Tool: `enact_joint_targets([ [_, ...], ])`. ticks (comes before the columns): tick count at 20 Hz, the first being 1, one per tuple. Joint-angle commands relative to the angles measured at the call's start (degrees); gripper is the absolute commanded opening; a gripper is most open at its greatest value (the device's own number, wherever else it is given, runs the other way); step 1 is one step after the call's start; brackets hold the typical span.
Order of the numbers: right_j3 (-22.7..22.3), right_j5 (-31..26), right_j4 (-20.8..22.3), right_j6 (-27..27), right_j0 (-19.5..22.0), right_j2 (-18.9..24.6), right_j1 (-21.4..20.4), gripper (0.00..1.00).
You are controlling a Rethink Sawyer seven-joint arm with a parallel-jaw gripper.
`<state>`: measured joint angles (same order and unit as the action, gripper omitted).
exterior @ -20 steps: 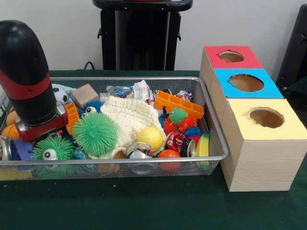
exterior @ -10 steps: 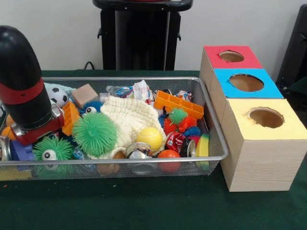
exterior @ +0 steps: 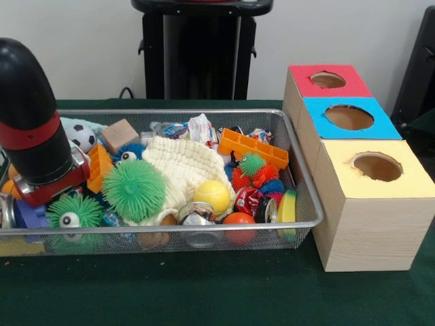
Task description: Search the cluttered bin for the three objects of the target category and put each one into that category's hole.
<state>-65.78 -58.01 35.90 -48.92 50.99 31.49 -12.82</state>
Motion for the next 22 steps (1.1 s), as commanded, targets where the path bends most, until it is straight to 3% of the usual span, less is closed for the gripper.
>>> enact_joint_targets([
  [1,6.1,6.2,4.3,23.5,2.2,6.2,5.5,1.0],
  [3,6.2,5.5,4.7,22.8,2.0,6.0,5.3,1.0],
  [4,6.3,5.2,4.9,22.5,1.9,5.9,5.3,0.0],
  [15,4.9,5.7,5.2,21.8,2.8,7.2,5.0,0.0],
  [19,1.2,2.5,5.4,15.8,0.1,4.8,-2.3,0.0],
  [22,1.9,-3.4,5.2,10.6,-4.3,2.7,-7.2,0.0],
])
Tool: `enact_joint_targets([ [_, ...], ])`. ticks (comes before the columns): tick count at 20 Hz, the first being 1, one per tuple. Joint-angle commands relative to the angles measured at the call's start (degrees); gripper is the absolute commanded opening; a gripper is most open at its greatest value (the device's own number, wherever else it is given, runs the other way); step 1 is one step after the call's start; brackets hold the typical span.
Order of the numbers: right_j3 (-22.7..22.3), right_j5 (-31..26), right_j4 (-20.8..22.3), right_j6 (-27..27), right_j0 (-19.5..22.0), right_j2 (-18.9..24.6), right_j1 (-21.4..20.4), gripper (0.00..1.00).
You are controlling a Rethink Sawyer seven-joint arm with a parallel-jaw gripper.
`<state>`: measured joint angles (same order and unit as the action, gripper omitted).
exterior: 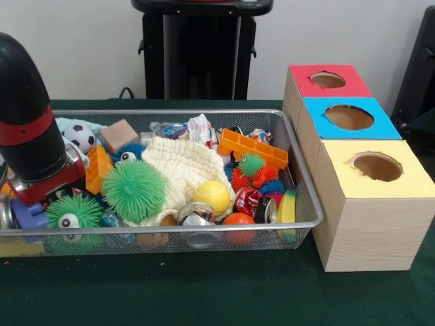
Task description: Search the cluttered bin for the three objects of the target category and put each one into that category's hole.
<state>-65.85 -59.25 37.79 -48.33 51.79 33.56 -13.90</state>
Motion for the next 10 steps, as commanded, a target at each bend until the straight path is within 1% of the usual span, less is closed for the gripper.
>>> enact_joint_targets([
  [1,2.7,-3.9,3.6,8.7,-6.5,-0.2,-6.7,0.0],
  [3,4.1,-6.4,4.0,6.4,-8.9,-1.5,-7.3,0.0],
  [7,5.4,-8.0,3.6,4.3,-11.4,-2.5,-7.3,0.0],
  [10,5.5,-10.2,3.5,1.8,-14.0,-4.2,-8.4,0.0],
])
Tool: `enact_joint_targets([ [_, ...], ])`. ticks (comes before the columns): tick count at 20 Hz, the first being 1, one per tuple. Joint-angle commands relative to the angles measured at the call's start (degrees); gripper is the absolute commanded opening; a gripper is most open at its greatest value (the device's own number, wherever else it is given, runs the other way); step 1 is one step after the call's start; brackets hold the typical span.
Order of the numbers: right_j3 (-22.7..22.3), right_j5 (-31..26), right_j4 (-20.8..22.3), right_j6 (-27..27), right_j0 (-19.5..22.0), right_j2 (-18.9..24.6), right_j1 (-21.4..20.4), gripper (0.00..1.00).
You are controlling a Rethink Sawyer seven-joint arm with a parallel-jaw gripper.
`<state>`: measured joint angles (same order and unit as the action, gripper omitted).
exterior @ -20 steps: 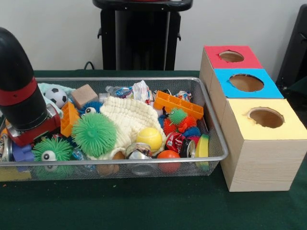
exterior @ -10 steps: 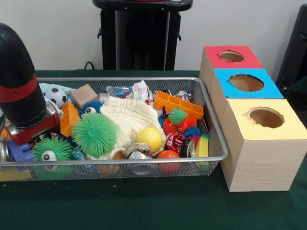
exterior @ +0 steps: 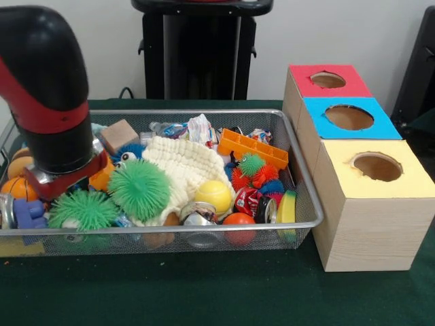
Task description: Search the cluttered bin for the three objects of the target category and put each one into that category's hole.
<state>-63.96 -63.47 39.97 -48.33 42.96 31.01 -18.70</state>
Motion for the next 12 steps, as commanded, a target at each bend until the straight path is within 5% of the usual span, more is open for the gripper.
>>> enact_joint_targets([
  [1,3.5,-6.5,1.0,0.5,-6.1,-2.1,-4.0,0.0],
  [12,-1.8,-4.5,-2.5,-12.6,-13.5,-5.7,-8.1,0.0],
])
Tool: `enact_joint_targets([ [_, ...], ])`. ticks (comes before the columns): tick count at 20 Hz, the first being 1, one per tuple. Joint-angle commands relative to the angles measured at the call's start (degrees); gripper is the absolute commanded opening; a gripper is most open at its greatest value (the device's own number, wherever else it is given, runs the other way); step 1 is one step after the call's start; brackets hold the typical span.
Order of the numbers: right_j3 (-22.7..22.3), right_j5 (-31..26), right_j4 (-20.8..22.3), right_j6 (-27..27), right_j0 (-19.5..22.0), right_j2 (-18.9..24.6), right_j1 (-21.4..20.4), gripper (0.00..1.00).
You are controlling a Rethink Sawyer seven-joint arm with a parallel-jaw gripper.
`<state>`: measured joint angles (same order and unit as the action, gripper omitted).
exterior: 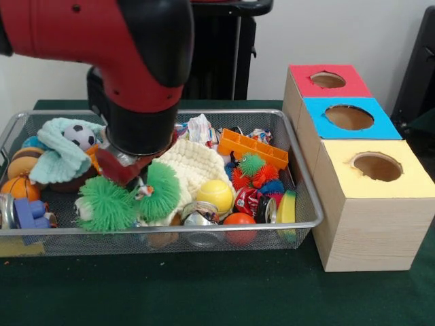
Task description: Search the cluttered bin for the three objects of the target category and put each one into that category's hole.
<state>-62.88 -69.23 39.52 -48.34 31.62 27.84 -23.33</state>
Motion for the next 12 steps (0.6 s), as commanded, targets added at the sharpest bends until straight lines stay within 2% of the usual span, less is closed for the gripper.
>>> enact_joint_targets([
  [1,-3.3,1.4,-2.2,-13.1,-2.6,-3.1,-3.9,0.0],
  [7,-6.0,3.7,-3.1,-15.7,-4.6,-5.8,-5.5,0.0],
  [12,-12.6,7.0,-4.6,-17.9,-5.7,-8.0,-9.0,0.0],
])
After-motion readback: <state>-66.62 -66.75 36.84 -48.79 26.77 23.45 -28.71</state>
